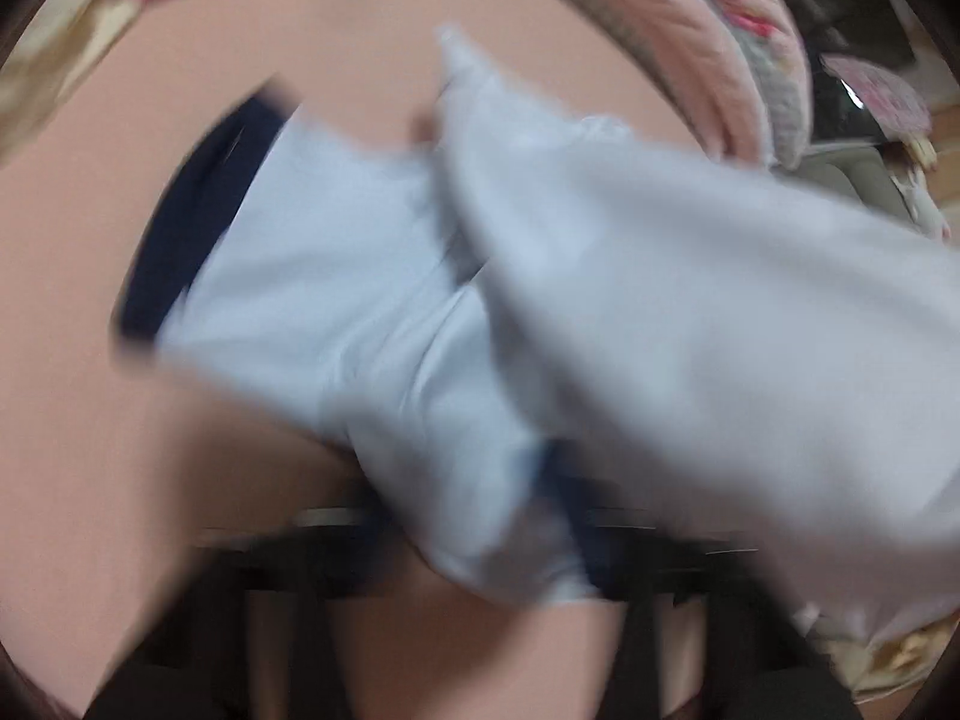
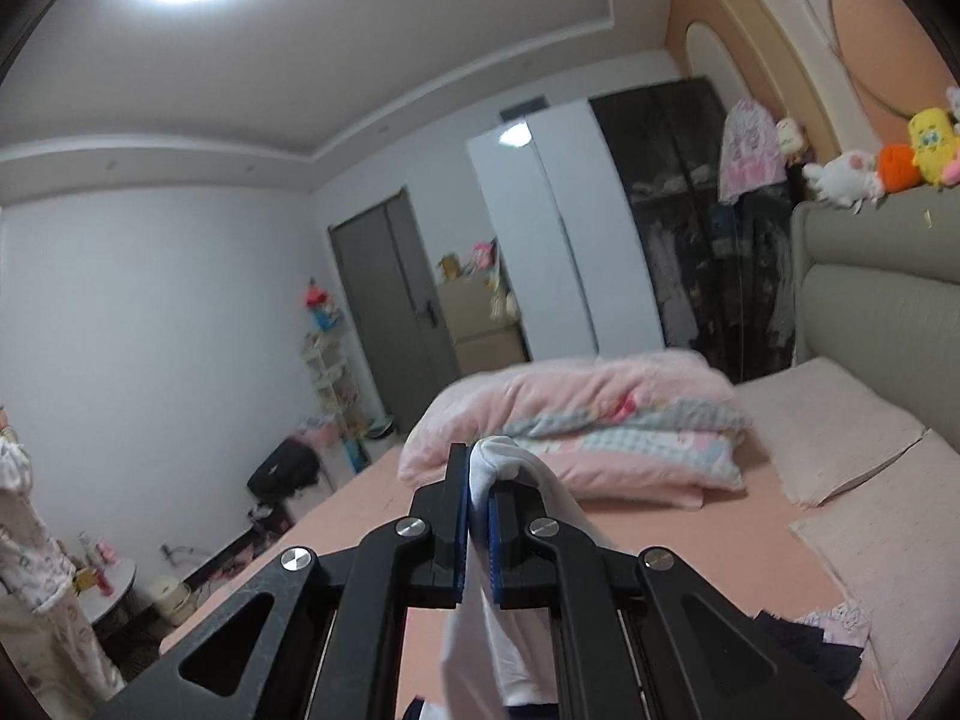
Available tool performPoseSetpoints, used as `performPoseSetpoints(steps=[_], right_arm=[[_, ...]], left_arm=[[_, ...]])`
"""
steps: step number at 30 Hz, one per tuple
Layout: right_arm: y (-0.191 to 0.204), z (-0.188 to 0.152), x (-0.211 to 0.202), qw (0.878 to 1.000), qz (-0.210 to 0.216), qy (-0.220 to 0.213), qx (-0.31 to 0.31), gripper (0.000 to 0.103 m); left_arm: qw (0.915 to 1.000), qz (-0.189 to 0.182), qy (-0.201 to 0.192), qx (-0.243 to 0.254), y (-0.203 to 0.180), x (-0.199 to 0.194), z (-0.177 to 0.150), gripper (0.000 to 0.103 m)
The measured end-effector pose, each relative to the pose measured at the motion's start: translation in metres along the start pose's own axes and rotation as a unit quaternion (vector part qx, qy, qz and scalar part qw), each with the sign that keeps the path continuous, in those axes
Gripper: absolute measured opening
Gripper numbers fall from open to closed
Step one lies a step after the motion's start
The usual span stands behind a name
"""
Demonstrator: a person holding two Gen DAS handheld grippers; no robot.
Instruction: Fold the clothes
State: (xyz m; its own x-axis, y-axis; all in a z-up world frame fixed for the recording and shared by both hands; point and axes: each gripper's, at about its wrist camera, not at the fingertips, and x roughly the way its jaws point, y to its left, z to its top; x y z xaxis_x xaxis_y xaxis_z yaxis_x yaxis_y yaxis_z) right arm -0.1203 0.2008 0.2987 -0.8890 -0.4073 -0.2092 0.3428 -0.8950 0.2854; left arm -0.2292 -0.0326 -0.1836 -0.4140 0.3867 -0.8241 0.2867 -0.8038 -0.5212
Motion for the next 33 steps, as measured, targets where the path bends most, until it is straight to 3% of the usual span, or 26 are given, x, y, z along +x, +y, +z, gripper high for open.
performPoseSetpoints(steps=[2, 7, 10, 16, 18, 22, 25, 28, 30, 32, 33], right_arm=[[-0.001, -0.007, 0.007, 1.000, -0.001, 0.016, -0.004, 0.003], [0.005, -0.027, 0.029, 0.999, 0.001, 0.047, -0.011, 0.003], [0.013, -0.034, 0.046, 0.998, 0.014, 0.058, -0.004, 0.003], [0.033, -0.033, 0.068, 0.998, 0.035, 0.051, 0.005, 0.003], [0.036, -0.023, 0.067, 0.998, 0.042, 0.034, 0.014, 0.003], [0.046, 0.000, 0.056, 0.999, 0.035, -0.017, 0.007, 0.003], [0.054, 0.002, 0.060, 1.000, 0.030, 0.004, -0.009, 0.003], [0.063, -0.012, 0.070, 0.999, 0.031, 0.038, -0.022, 0.003], [0.068, -0.025, 0.077, 0.997, 0.034, 0.062, -0.029, 0.003], [0.075, -0.039, 0.082, 0.996, 0.038, 0.077, -0.033, 0.003], [0.080, -0.047, 0.087, 0.995, 0.040, 0.086, -0.039, 0.003]], left_arm=[[0.9998, -0.013, -0.009, -0.009, 0.001, -0.007, 0.009, 0.007], [0.9940, 0.017, -0.107, -0.016, 0.020, -0.083, 0.049, 0.005], [0.9825, 0.057, -0.177, -0.012, 0.040, -0.146, 0.087, 0.005], [0.9456, 0.169, -0.276, -0.033, 0.107, -0.255, 0.159, 0.005], [0.9318, 0.207, -0.295, -0.040, 0.123, -0.281, 0.180, 0.005], [0.9256, 0.256, -0.279, -0.007, 0.151, -0.304, 0.209, 0.005], [0.9082, 0.301, -0.291, -0.007, 0.161, -0.317, 0.248, 0.005], [0.8973, 0.306, -0.318, 0.001, 0.149, -0.364, 0.267, 0.005], [0.8994, 0.312, -0.304, 0.032, 0.139, -0.371, 0.283, 0.005], [0.9173, 0.297, -0.263, 0.037, 0.144, -0.362, 0.284, 0.007], [0.9259, 0.288, -0.242, 0.038, 0.148, -0.356, 0.285, 0.014]])
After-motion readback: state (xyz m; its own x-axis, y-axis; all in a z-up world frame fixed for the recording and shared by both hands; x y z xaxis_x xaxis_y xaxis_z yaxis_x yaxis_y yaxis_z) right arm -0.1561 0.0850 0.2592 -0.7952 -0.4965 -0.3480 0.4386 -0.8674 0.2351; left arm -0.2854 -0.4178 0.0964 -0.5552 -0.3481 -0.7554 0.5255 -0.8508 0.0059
